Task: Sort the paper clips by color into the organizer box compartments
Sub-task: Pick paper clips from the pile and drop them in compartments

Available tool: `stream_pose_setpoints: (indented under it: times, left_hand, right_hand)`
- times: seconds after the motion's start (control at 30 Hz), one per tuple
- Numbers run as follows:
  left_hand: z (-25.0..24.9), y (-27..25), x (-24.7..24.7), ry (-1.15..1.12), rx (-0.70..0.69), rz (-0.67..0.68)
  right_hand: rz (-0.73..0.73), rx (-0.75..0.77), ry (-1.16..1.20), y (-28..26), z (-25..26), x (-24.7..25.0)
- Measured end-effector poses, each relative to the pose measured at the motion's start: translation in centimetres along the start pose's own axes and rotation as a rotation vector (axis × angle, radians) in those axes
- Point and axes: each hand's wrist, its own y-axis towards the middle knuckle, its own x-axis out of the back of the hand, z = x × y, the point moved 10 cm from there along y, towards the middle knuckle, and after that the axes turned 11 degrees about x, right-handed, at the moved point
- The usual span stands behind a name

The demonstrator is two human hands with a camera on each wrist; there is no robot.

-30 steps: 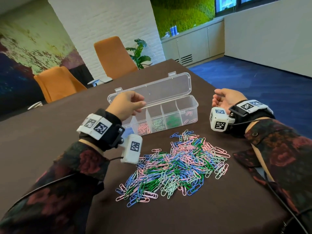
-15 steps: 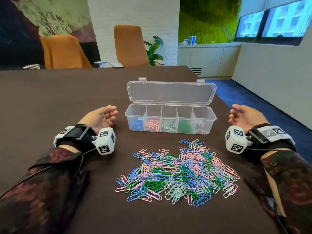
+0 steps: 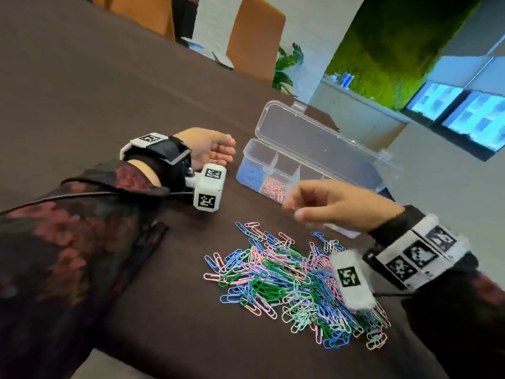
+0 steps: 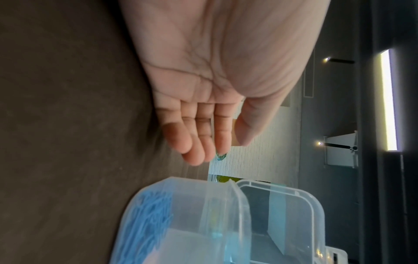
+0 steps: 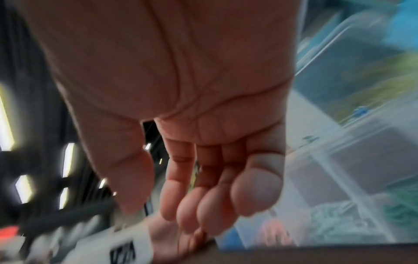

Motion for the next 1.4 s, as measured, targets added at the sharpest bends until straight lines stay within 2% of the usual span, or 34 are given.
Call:
stream_pose_setpoints:
  times: [0.1, 0.23, 0.33, 0.47, 0.73, 0.8, 1.0, 1.1, 1.2, 1.27, 1.33, 1.4]
  left_hand:
    - [0.0, 0.1, 0.0, 0.008, -0.002, 0.001]
    - [0.1, 0.3, -0.1, -0.003, 0.001, 0.005]
    - [0.1, 0.4, 0.0, -0.005, -0.004, 0.004]
    - [-0.1, 0.4, -0.2, -0.004, -0.010, 0.017]
    - [0.1, 0.1, -0.1, 0.004, -0.001, 0.015]
    - [0.1, 0.1, -0.1, 0.003, 0.002, 0.014]
    - [0.2, 0.0, 0.1, 0.006, 0.002, 0.006]
    - [0.1, 0.0, 0.1, 0.014, 0.000, -0.004]
    - [0.2, 0.0, 0.0, 0.022, 0.007, -0.002]
    - [0.2, -0.1, 0.0, 0.022, 0.012, -0.005]
    - [0.1, -0.1, 0.0, 0.020, 0.013, -0.006]
    - [0.1, -0.1, 0.1, 0.023, 0.012, -0.009]
  right_hand:
    - [0.220, -0.056, -0.264, 3.1, -0.4, -3.4]
    - [0.286, -0.010, -0.567, 5.8, 0.8, -5.4]
    - [0.307, 0.012, -0.694, 6.7, 1.0, -6.1]
    - [0.226, -0.016, -0.691, 6.9, 0.6, -5.0]
    - [0.208, -0.083, -0.543, 6.2, -0.7, -4.9]
    - [0.149, -0.095, -0.389, 5.7, -0.9, -4.3]
    - [-0.265, -0.041, 0.538, 2.5, -0.9, 0.3]
    - [-0.319, -0.102, 0.775, 0.5, -2.3, 0.7]
    - [-0.243, -0.126, 0.924, -0.5, -3.1, -0.8]
    - [-0.162, -0.187, 0.809, -1.0, -3.5, -2.2]
    - [-0.052, -0.239, 0.396, -1.5, -3.8, -3.2]
    - [0.077, -0.201, -0.009, -1.2, -3.2, -4.4]
